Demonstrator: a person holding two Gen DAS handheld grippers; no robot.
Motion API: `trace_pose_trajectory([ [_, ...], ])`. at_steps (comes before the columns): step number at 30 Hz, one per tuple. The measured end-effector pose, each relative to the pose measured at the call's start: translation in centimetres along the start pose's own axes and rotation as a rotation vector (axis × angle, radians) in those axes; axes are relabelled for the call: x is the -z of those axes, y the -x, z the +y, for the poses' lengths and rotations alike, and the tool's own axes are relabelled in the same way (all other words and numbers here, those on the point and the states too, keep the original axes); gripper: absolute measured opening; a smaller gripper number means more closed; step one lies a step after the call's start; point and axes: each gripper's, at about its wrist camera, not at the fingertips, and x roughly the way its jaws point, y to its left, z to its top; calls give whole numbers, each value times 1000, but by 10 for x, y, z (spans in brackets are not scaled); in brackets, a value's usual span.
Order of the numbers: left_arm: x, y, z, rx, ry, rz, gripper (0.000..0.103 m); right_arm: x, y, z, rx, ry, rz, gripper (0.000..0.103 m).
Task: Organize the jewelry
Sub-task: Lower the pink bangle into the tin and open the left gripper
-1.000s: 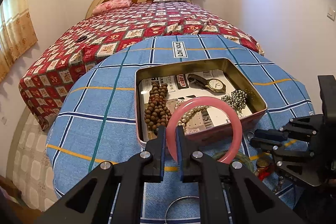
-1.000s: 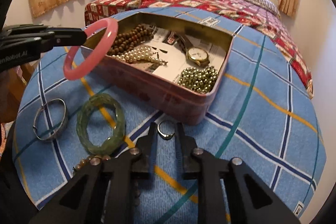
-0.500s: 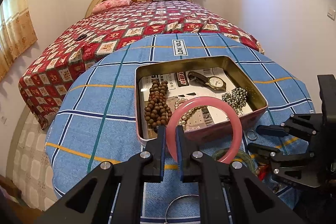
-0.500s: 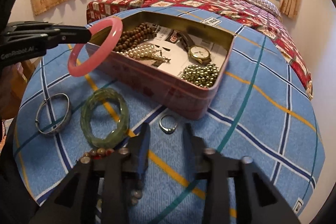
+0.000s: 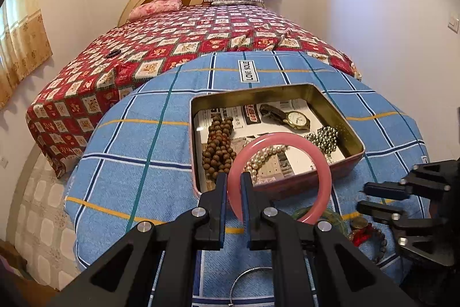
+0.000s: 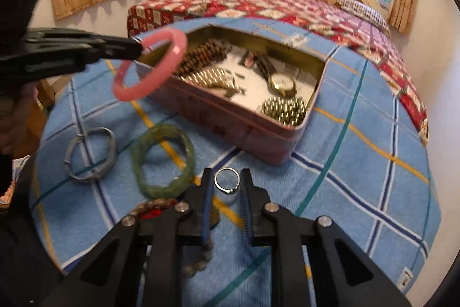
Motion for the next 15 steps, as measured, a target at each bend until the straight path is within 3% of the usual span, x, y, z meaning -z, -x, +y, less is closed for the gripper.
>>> trace_pose_trajectory([
  [7,-20,-3,2,-23,-12,-19,9,-34,26,-4,24,19,-110,21],
  [15,-39,-29,7,-63,-21,-2,9,-64,-14,-28,60,8,-98,21],
])
